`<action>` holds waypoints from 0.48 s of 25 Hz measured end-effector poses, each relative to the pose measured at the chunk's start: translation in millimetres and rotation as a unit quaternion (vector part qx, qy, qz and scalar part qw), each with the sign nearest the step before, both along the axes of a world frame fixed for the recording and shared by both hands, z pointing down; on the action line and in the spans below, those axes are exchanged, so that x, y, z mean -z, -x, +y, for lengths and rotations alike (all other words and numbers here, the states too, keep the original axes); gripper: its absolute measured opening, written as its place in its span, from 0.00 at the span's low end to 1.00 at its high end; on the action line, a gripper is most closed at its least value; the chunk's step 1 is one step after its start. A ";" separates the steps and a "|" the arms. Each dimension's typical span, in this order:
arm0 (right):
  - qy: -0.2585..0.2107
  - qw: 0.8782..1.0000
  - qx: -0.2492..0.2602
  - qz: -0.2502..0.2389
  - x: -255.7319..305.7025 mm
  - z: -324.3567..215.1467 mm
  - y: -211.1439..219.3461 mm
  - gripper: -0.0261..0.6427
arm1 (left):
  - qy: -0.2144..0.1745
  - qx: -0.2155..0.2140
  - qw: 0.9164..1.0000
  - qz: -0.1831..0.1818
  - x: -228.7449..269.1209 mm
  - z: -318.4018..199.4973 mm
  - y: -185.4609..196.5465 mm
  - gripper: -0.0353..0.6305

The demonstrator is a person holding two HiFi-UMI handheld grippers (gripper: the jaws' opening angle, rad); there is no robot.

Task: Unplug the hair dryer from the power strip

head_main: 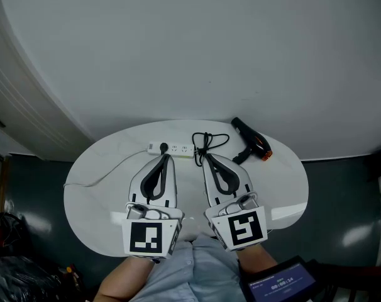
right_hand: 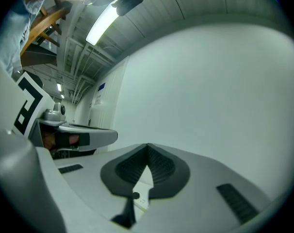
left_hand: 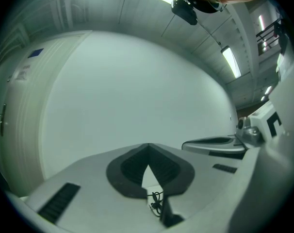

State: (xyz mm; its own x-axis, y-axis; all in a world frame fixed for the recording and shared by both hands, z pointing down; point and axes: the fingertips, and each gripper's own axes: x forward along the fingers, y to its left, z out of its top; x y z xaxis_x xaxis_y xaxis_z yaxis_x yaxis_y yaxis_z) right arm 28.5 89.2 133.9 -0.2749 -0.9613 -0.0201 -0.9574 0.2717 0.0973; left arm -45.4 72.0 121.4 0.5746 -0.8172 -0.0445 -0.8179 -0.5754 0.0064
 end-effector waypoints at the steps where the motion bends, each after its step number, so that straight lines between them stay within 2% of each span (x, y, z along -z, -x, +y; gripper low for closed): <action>1: -0.004 1.000 0.004 0.000 0.5 0.8 1.8 0.04 | 0.002 0.001 1.000 0.011 1.9 0.6 -0.2 0.05; 3: -0.005 1.000 0.004 0.000 2.6 0.5 3.1 0.04 | 0.004 0.002 1.000 0.016 3.0 0.4 0.6 0.05; 8: -0.026 1.000 0.009 -0.012 6.1 0.1 4.0 0.04 | -0.006 0.002 1.000 -0.015 -1.6 -1.3 1.7 0.05; 10: -0.012 1.000 0.004 -0.005 3.7 1.1 3.1 0.04 | -0.004 0.001 1.000 -0.010 -0.8 -0.3 2.1 0.05; 12: -0.023 1.000 0.004 -0.009 9.5 -0.1 5.1 0.04 | -0.002 0.001 1.000 -0.009 -0.4 -0.7 3.8 0.05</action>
State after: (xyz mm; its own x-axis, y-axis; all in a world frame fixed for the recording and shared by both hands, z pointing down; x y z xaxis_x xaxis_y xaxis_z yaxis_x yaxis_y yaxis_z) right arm 23.4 89.1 124.4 -0.2818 -0.9569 -0.0698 -0.9570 0.2751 0.0920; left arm -49.2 71.2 121.8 0.5738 -0.8182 -0.0367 -0.8189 -0.5739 -0.0105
